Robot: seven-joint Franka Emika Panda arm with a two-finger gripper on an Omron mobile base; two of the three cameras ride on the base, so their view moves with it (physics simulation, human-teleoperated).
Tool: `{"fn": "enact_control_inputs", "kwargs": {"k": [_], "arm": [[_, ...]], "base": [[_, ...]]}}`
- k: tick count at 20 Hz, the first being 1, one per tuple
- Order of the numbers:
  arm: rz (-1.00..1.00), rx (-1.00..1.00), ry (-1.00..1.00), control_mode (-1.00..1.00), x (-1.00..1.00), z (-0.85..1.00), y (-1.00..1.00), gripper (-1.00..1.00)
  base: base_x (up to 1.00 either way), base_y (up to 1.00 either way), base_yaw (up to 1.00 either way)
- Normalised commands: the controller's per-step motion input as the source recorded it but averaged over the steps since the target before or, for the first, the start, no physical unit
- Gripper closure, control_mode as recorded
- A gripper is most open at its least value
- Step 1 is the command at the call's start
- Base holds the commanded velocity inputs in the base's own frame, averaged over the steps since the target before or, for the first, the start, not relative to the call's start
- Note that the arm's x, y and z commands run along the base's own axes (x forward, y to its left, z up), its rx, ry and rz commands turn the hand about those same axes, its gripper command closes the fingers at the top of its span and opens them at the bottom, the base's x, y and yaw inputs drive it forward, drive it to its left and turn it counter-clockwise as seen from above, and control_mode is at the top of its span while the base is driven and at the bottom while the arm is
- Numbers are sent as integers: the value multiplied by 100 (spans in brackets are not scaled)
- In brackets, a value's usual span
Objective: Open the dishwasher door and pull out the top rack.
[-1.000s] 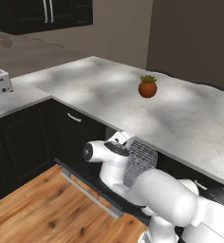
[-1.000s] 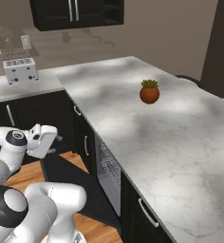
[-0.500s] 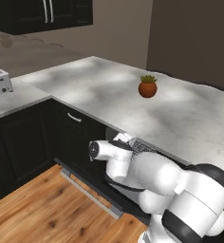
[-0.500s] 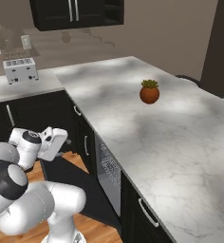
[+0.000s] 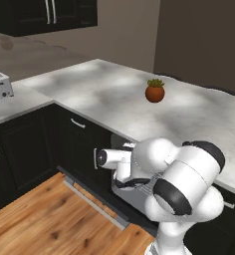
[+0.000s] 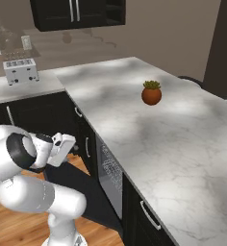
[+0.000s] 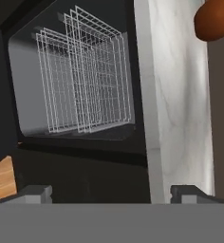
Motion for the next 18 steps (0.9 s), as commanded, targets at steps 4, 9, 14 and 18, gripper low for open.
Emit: {"fn": "enact_control_inputs", "kwargs": {"k": [4, 9, 14, 18], "arm": [[1, 0, 3, -100, 31, -38, -2, -100], [1, 0, 3, -100, 33, -38, -8, -100], [1, 0, 0, -100, 28, -33, -7, -100], [1, 0, 0, -100, 28, -34, -6, -100]], "base": [[0, 0, 0], [0, 0, 0], [0, 0, 0], [0, 0, 0]]}}
